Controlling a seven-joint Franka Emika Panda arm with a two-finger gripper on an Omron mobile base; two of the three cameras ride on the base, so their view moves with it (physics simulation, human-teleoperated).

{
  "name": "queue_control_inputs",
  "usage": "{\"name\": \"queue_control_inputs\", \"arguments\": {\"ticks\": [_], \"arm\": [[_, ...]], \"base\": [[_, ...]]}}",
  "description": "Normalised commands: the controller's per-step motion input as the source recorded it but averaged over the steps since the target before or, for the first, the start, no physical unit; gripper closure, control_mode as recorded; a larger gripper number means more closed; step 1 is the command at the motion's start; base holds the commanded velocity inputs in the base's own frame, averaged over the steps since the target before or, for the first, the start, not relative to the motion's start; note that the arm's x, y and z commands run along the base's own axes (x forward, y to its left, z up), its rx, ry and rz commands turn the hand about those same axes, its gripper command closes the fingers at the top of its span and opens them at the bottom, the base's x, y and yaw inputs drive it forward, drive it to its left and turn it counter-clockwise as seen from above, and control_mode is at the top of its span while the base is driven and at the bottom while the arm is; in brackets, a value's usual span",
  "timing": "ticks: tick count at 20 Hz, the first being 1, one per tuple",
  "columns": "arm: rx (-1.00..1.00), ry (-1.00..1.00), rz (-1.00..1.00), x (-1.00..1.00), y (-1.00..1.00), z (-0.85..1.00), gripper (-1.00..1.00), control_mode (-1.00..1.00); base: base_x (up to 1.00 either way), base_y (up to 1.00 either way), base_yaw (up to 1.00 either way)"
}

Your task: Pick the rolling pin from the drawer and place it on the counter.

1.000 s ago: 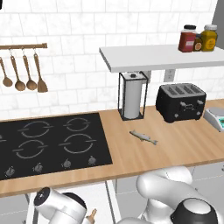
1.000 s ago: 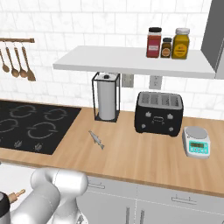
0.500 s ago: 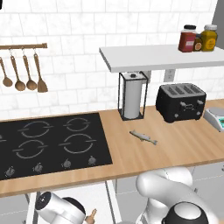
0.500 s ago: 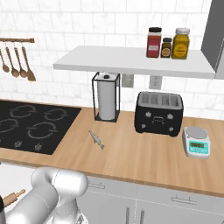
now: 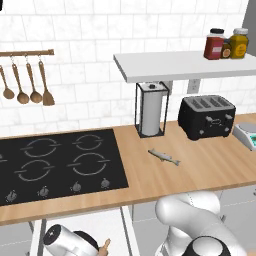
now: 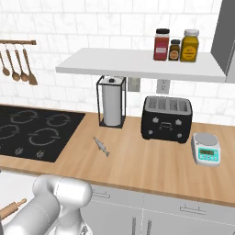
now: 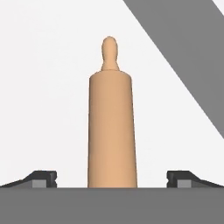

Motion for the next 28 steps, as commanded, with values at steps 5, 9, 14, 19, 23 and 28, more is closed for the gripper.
{"name": "queue_control_inputs", "arguments": {"ticks": [5,9,14,19,23,28], "arm": [[0.00,0.00,0.00,-0.01,0.00,-0.29,-1.00,-1.00],[0.00,0.00,0.00,0.00,0.00,-0.29,-1.00,-1.00],[0.00,0.00,0.00,0.00,0.00,-0.27,-1.00,-1.00],[0.00,0.00,0.00,0.00,0.00,-0.15,-1.00,-1.00],[0.00,0.00,0.00,0.00,0.00,-0.15,-1.00,-1.00],[0.00,-0.01,0.00,0.00,0.00,-0.10,1.00,-1.00]], "base": [[0.00,0.00,0.00],[0.00,0.00,0.00],[0.00,0.00,0.00],[0.00,0.00,0.00],[0.00,0.00,0.00],[0.00,0.00,0.00]]}}
